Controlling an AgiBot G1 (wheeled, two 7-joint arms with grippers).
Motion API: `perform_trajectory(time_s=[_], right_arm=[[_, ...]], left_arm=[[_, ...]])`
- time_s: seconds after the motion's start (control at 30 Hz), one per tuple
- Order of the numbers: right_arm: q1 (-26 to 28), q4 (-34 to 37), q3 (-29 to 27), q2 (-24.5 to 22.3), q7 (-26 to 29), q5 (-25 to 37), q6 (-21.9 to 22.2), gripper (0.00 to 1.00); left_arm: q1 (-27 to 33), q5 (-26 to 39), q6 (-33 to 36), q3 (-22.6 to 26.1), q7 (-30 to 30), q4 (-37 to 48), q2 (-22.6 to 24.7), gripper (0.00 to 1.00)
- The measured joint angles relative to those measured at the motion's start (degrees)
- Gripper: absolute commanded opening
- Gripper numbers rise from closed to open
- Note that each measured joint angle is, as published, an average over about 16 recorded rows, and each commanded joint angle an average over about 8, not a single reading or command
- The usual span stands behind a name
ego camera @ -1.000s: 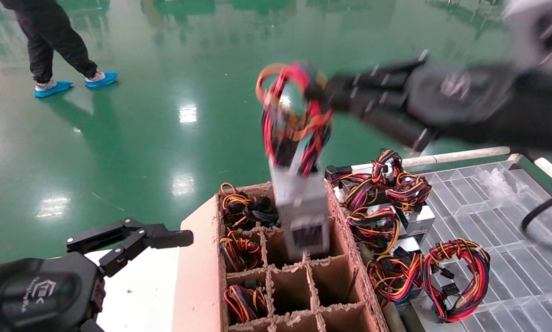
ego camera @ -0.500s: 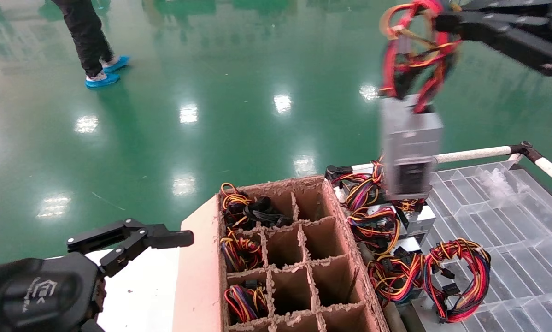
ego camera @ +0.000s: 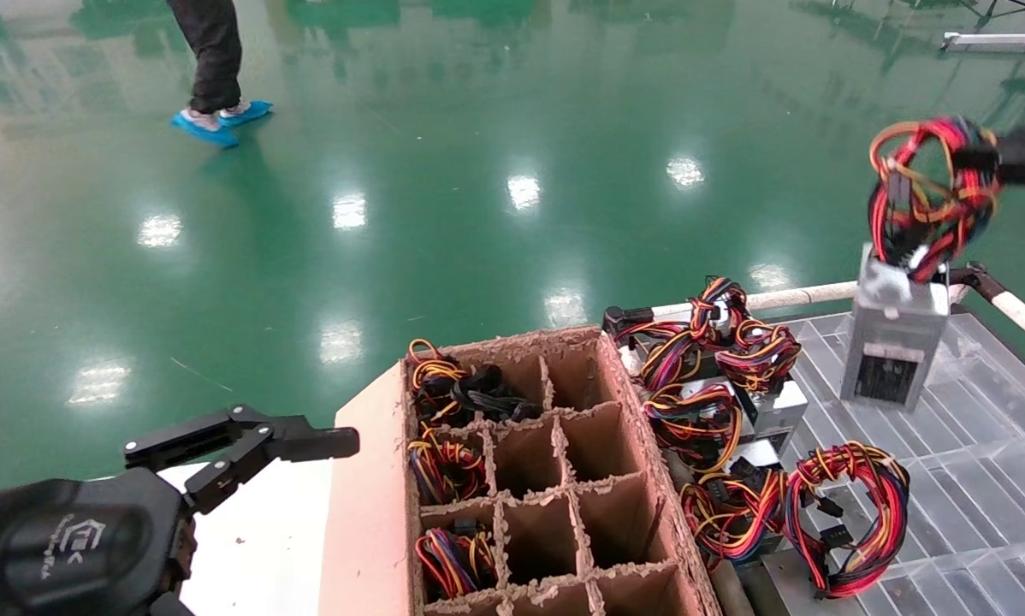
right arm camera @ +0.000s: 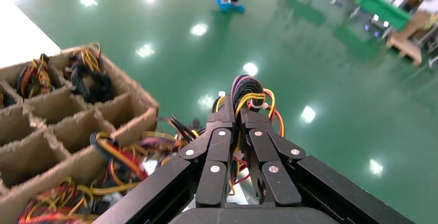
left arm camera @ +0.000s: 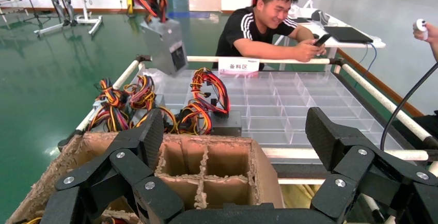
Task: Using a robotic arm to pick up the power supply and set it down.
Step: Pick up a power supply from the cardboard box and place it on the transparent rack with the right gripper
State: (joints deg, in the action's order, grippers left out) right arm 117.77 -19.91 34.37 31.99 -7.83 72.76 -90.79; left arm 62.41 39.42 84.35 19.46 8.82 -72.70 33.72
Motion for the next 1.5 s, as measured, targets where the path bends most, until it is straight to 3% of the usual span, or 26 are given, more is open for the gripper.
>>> perform_trajectory(time_s=[0.43,0.93,1.5], right_arm=[[-4.37,6.11,4.24,2.2,-3.83,-0.85,-0.25,0.0],[-11.37,6.92,7.4,4.71,-3.5,-5.31,-0.52,0.0],[-24.13,8.21,5.44,1.22,-1.61,-19.89,-0.31,0.0]], left_arm=[[0.0,-0.01,-0.01,0.01,-0.01,0.0,-0.01,1.0],[0.01,-0.02,-0.01,0.03,-0.01,0.0,-0.01,1.0],[0.01,-0.03,-0.02,0.04,-0.02,0.0,-0.02,1.0]])
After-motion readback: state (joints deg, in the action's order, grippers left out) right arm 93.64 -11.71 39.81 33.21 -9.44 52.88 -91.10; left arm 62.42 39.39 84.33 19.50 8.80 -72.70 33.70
